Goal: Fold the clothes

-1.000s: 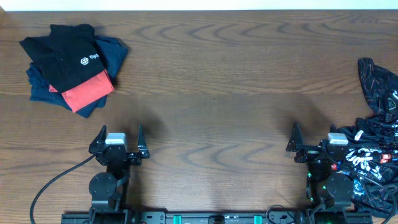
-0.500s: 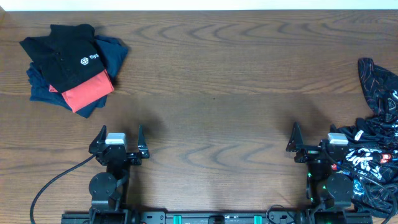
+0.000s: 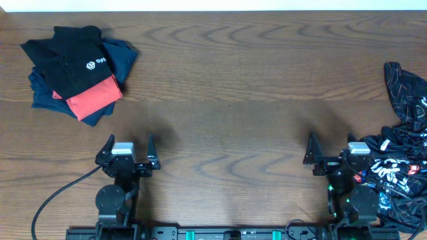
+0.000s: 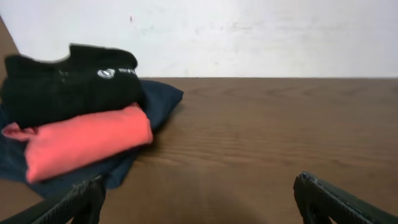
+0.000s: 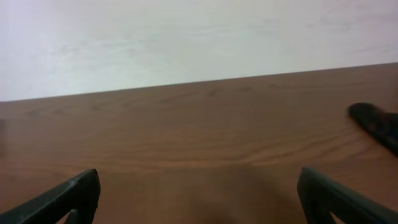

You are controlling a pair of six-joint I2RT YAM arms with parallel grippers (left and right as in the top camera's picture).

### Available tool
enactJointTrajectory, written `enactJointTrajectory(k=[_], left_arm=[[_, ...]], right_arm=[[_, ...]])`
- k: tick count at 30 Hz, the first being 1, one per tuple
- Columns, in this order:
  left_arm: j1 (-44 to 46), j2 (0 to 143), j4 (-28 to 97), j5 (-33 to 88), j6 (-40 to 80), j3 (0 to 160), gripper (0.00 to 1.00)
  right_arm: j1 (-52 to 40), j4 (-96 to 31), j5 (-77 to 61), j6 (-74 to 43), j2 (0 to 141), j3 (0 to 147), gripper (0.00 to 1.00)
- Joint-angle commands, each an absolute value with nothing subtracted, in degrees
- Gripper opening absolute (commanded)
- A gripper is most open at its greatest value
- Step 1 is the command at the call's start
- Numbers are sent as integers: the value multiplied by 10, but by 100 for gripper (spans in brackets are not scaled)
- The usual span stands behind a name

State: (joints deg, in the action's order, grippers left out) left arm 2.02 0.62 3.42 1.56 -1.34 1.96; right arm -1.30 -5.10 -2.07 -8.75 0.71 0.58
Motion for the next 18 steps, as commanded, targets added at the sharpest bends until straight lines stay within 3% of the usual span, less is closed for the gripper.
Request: enactJointTrajectory(k=[1, 5, 10, 18], left_arm=[[18, 6, 81, 35, 77, 24, 98], [18, 36, 125, 41, 164, 59, 98], [18, 145, 180, 86, 188, 138, 98], [18, 394, 319, 86, 187, 295, 98]], right_arm=[[-9, -100, -44, -106, 8, 35, 99], [-9, -200, 28, -123, 43, 108, 99], [-9, -297, 112, -161, 165, 199, 99], [-4, -308, 108, -161, 438, 265, 99]])
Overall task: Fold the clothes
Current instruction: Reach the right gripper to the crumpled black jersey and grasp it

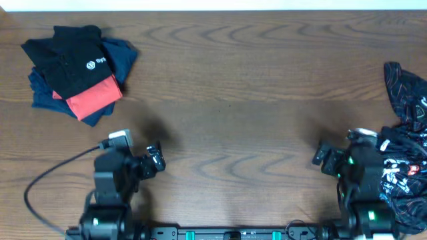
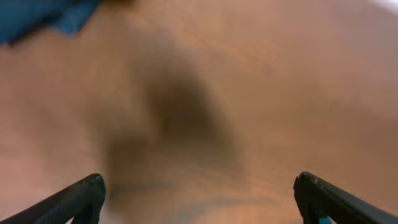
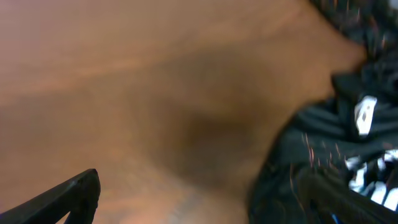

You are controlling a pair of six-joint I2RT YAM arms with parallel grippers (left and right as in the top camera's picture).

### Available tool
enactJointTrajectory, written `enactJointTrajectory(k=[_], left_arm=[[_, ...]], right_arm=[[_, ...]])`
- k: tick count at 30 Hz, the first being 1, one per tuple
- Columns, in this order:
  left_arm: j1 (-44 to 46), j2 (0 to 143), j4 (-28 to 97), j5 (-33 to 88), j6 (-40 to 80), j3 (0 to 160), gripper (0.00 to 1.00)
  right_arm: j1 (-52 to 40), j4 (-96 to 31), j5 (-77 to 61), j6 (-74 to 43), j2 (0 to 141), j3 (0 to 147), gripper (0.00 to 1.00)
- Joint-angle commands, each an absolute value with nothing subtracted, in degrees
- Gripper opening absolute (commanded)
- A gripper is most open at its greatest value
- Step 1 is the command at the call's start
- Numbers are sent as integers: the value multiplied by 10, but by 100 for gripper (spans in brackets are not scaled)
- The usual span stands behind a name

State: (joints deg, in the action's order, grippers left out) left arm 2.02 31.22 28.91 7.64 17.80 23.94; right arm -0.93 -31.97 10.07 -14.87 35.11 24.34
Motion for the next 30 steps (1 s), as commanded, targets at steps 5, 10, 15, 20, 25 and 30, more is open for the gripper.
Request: enactJointTrajectory(k=[5, 10, 15, 20, 25, 30], left_arm=[[18, 521, 359, 86, 188, 351, 98], [18, 591, 359, 86, 188, 353, 98], [18, 617, 359, 86, 188, 353, 98], [18, 617, 357, 86, 188, 353, 94], [18, 617, 357, 86, 188, 353, 65], [18, 617, 355, 86, 188, 353, 50]], right_arm=[[-2, -251, 108, -168, 561, 270, 99], [32, -264, 205, -291, 665, 269, 99], [77, -265, 205, -331, 753, 269, 85], [93, -263, 190, -352, 801, 269, 44], [93, -243, 82, -320, 804, 270, 1], [88, -219, -54, -258, 804, 270, 1]])
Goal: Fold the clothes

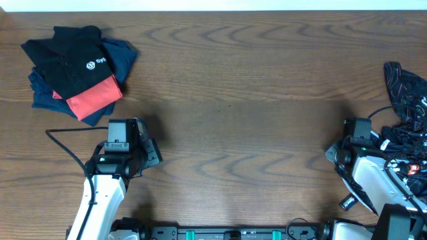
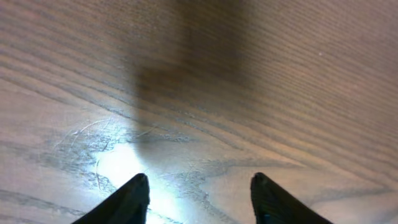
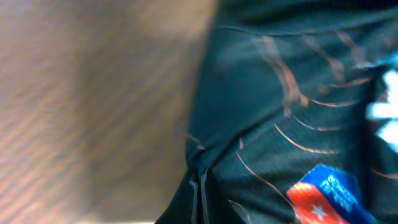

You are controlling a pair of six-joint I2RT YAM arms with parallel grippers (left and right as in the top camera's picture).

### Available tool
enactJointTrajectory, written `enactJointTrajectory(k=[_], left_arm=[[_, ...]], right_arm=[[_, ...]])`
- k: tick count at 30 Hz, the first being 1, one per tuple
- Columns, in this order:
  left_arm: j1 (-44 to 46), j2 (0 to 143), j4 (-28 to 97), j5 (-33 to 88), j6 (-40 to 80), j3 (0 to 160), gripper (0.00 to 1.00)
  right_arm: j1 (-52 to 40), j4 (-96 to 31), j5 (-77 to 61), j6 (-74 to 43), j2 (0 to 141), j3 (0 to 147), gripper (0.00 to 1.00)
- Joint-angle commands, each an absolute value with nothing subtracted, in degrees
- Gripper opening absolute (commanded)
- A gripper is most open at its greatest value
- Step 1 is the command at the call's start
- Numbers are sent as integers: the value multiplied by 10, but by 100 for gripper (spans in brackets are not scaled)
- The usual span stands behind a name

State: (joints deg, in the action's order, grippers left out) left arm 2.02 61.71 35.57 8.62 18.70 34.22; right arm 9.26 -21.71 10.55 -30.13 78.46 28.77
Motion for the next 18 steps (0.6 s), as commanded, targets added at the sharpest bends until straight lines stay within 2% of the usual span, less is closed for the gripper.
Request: enactJointTrajectory(k=[1, 4, 6, 8, 12, 16, 17, 18], left_arm=[[18, 617, 355, 86, 188, 353, 47], [18, 617, 353, 86, 188, 353, 44], [18, 617, 345, 86, 188, 353, 44], [18, 617, 340, 86, 190, 353, 44], [18, 617, 335, 86, 205, 353, 44], [18, 617, 336, 86, 205, 353, 46], [18, 617, 336, 86, 205, 353, 51], [18, 617, 335, 86, 205, 353, 64]], right_arm=[[85, -213, -75, -245, 804, 270, 1], [65, -157, -214, -182, 800, 270, 1], [32, -77, -363, -124, 797, 270, 1], [1, -11, -442, -108, 797, 270, 1], [-91, 112, -482, -106, 797, 270, 1], [-173, 143, -441, -106, 797, 270, 1], [-183, 140, -423, -107, 797, 270, 5], [-190, 136, -401, -107, 797, 270, 21]])
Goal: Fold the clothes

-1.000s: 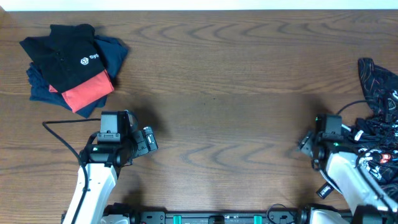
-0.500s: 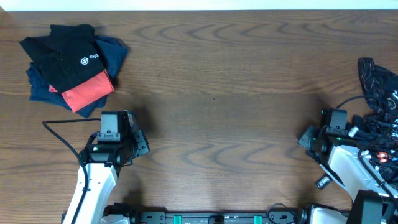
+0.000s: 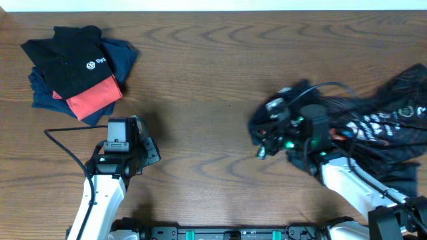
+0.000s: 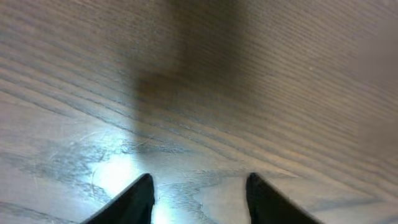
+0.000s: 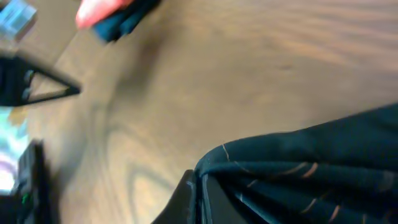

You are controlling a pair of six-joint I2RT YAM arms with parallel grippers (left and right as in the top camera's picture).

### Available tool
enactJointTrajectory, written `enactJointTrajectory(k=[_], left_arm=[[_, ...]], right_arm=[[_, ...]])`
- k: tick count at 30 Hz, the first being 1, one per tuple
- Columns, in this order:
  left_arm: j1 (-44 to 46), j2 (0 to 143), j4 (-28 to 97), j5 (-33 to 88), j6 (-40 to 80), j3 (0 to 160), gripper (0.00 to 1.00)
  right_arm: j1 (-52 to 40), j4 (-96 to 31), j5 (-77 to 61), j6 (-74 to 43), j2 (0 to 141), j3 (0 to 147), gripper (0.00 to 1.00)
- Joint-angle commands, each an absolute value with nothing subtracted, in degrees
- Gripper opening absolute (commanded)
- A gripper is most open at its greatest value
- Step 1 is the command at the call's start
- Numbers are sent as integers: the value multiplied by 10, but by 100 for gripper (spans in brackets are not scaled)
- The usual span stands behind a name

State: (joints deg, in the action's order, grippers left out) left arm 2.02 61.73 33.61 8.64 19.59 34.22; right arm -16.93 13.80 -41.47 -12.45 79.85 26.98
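Note:
A black patterned garment (image 3: 373, 120) stretches from the right edge toward the table's middle. My right gripper (image 3: 267, 137) is shut on its leading edge, and the wrist view shows the dark cloth (image 5: 298, 174) pinched between the jaws (image 5: 198, 193). A folded stack of black, red and navy clothes (image 3: 77, 70) lies at the far left. My left gripper (image 3: 123, 150) hovers low over bare wood at the near left, open, with nothing between its fingertips (image 4: 196, 199).
The brown wooden table (image 3: 213, 60) fills the view. A black cable (image 3: 67, 133) loops beside the left arm. More of the dark clothing (image 3: 400, 173) lies heaped at the right edge near the right arm.
My right gripper has moved from the heap at the right edge to the table's middle, shut on the black garment and drawing it out leftward. The left gripper stayed where it was.
Both grippers stood open at the near edge. Then both arms had tilted down, the right toward the dark heap. Then the right gripper was in the heap with cloth in its jaws. Now the garment is pulled out toward the middle.

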Motion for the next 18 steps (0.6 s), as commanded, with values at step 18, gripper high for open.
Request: enactJointTrajectory(k=[18], left_arm=[[87, 639, 170, 277, 237, 350, 100]], right_arm=[[-4, -135, -129, -193, 584, 270, 58]])
